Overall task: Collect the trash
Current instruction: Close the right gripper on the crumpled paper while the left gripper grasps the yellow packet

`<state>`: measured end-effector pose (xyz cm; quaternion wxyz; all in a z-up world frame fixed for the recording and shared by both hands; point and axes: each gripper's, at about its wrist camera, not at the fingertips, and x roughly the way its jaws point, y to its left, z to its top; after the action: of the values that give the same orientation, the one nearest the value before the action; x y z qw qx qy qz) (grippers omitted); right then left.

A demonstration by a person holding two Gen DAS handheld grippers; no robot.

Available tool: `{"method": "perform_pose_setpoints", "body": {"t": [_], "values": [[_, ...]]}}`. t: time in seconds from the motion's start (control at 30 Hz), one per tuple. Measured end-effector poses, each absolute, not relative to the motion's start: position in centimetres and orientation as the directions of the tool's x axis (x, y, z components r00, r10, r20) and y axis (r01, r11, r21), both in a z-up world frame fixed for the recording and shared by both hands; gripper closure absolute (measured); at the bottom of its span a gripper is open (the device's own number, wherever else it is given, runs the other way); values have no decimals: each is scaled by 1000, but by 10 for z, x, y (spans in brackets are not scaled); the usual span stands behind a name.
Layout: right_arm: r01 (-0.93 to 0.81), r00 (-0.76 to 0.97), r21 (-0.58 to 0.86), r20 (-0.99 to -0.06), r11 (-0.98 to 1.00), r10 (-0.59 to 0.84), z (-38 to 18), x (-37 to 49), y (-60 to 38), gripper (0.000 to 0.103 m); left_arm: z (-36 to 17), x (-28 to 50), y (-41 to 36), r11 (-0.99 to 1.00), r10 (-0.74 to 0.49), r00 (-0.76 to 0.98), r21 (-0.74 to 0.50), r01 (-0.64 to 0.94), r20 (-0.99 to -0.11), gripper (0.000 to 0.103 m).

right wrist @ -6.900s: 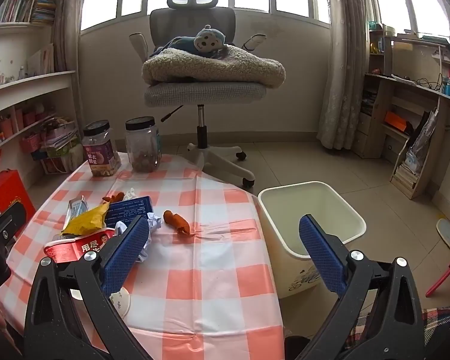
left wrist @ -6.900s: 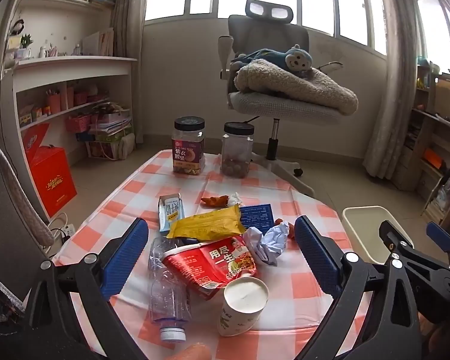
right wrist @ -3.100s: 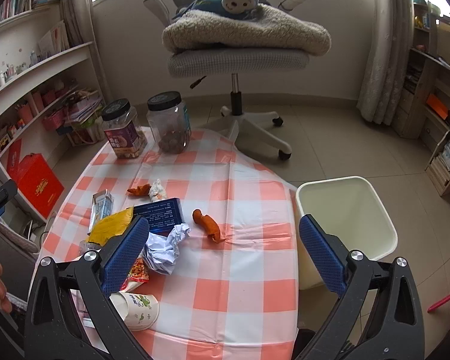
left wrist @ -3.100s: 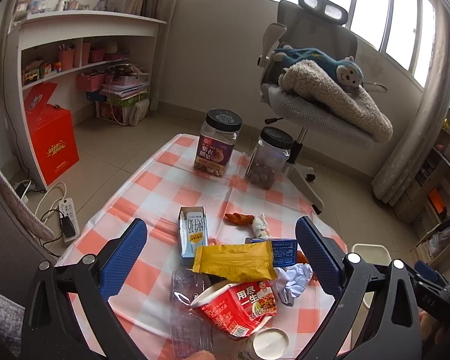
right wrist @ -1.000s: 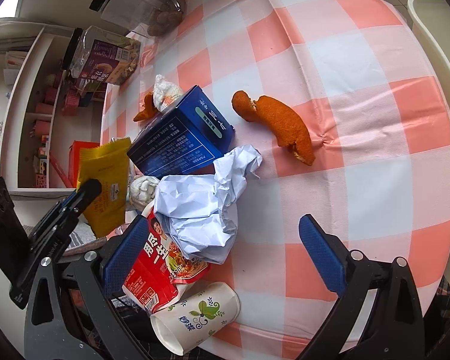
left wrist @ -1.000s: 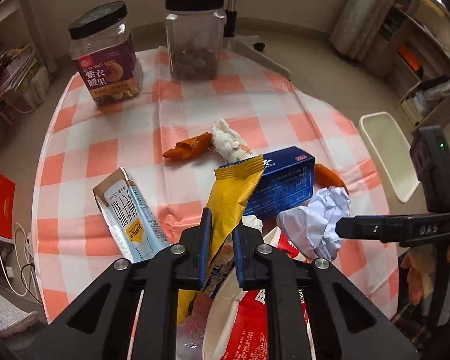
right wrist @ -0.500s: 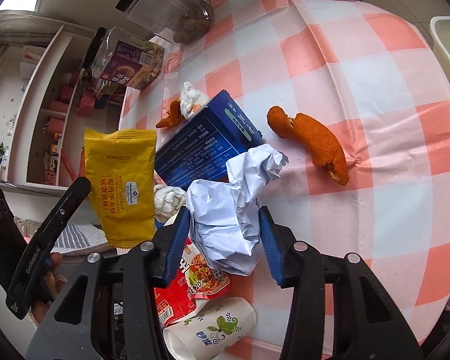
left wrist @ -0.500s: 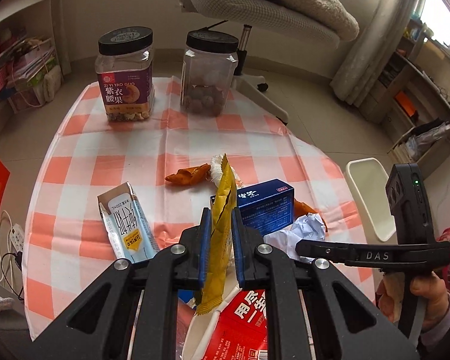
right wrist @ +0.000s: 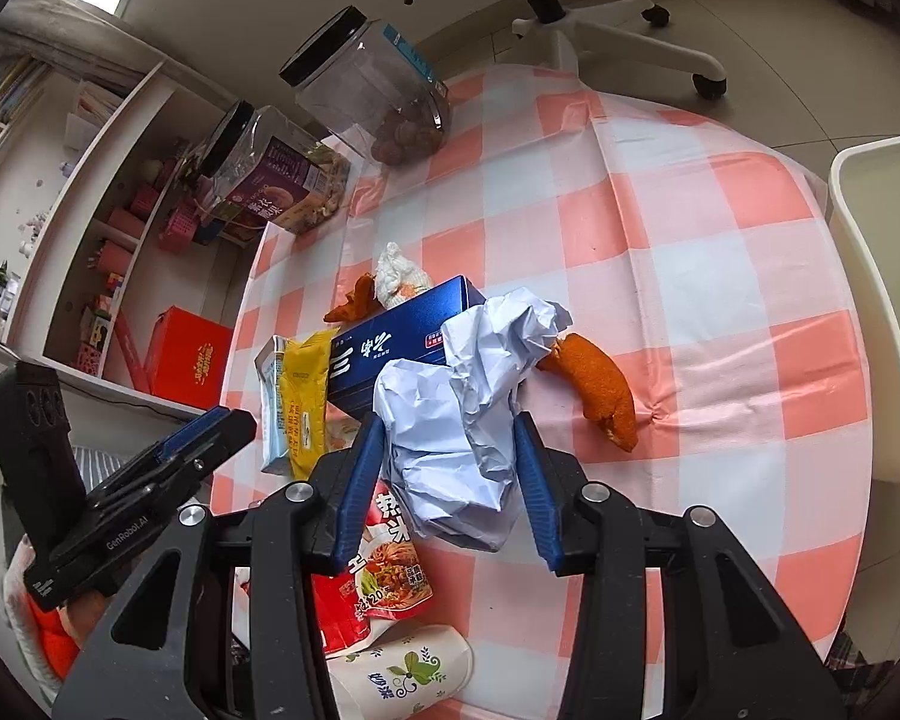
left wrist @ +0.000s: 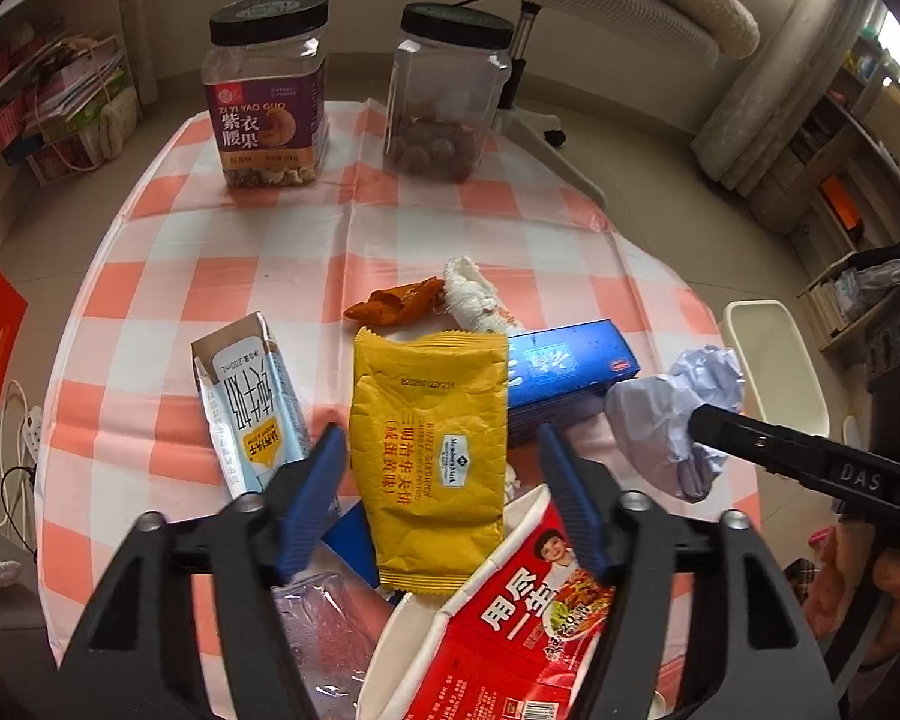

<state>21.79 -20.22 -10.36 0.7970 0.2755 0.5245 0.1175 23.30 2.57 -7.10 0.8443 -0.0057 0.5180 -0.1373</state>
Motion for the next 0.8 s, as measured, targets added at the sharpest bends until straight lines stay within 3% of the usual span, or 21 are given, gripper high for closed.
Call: {"method": "perform_pose_setpoints", "body": {"t": [0.13, 0.23, 0.37, 0.4, 0.47, 0.57, 0.8], "values": [[109, 432, 568, -766, 816, 476, -103, 218, -207, 61, -86, 240, 14, 966, -207, 373, -127, 227, -904, 19], [103, 432, 570, -764, 815, 479, -102, 216, -209, 61, -102, 246, 5, 972, -138, 344, -61, 226, -929, 19], [95, 434, 575, -759, 813, 486, -100, 216, -211, 61, -119, 254, 7, 973, -153, 305, -89, 215, -940, 19], [92, 437, 577, -756, 812, 488, -99, 215, -211, 61, -121, 254, 7, 971, -159, 301, -94, 221, -940, 23], [85, 442, 581, -750, 809, 492, -97, 214, -211, 61, -125, 254, 5, 967, -165, 293, -97, 235, -942, 52], [72, 451, 582, -743, 810, 495, -92, 212, -211, 61, -116, 247, 2, 967, -154, 353, -68, 244, -923, 66], [41, 493, 577, -721, 815, 486, -78, 210, -217, 61, -72, 237, 9, 965, -234, 481, -140, 223, -845, 73]]}}
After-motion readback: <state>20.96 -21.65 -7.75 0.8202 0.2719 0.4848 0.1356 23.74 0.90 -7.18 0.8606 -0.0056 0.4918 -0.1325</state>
